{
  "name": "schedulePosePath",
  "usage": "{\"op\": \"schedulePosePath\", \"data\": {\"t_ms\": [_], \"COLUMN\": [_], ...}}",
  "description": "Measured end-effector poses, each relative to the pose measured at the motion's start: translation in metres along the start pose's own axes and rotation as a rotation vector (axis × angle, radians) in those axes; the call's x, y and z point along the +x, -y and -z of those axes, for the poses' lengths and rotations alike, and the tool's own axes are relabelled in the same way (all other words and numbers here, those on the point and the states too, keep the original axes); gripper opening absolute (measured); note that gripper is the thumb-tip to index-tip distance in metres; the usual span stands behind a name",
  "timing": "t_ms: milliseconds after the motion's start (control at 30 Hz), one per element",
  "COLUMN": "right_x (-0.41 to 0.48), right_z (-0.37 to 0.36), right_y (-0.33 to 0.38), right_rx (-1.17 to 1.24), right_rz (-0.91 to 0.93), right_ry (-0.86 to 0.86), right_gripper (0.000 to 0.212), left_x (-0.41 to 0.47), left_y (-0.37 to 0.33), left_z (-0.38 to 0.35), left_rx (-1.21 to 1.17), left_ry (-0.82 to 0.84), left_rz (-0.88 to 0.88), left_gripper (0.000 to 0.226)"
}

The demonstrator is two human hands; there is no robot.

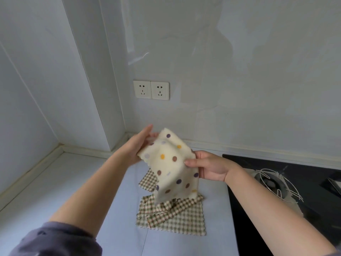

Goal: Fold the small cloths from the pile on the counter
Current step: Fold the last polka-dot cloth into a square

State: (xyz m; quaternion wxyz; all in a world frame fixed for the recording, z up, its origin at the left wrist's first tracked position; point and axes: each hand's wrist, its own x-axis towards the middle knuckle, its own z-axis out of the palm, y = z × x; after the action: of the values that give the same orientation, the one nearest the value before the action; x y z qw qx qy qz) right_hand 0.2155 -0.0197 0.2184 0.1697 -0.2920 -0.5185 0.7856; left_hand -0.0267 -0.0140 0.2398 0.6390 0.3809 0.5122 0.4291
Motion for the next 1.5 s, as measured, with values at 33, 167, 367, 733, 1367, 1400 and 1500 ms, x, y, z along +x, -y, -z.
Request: {"op": "schedulePosePath", "data": {"t_ms": [33,167,367,733,1367,1400,1500], "right_x": [0.0,-0.003,0.0,-0.005,-0.012,-0.012,-0.007], "right_z": [0.0,0.003,0.005,0.01,0.007,0.006,-0.002], "right_y": [-0.001,-0.003,-0.006,-0.003,0.009,0.01,0.011], "right_rx": [0.038,0.084,0.117,-0.03,-0.636,-0.609,-0.634], "right_rz": [0.031,0.106,0.113,0.112,0.501,0.489,0.443], "right_ry": [-0.017,-0.144,-0.176,-0.375,-0.786,-0.756,-0.753], "right_gripper": [0.046,0.023,0.024,0.024,0.028,0.033,0.043], "left_x": [0.003,-0.005,-0.022,-0.013,-0.016,-0.016,-0.022], "left_y": [0.02,0.083,0.086,0.052,0.021,0.02,0.027], "left_z": [0.005,0.007,-0.019,-0.024,-0.028,-0.028,-0.034], "left_rx": [-0.165,-0.336,-0.446,-0.06,0.941,0.949,0.917], "left_ry": [0.024,0.19,0.24,-0.014,-0.375,-0.416,-0.574], "left_rz": [0.122,0.397,0.431,-0.204,-0.783,-0.754,-0.71], "left_gripper": [0.065,0.104,0.091,0.012,0.018,0.019,0.019]}}
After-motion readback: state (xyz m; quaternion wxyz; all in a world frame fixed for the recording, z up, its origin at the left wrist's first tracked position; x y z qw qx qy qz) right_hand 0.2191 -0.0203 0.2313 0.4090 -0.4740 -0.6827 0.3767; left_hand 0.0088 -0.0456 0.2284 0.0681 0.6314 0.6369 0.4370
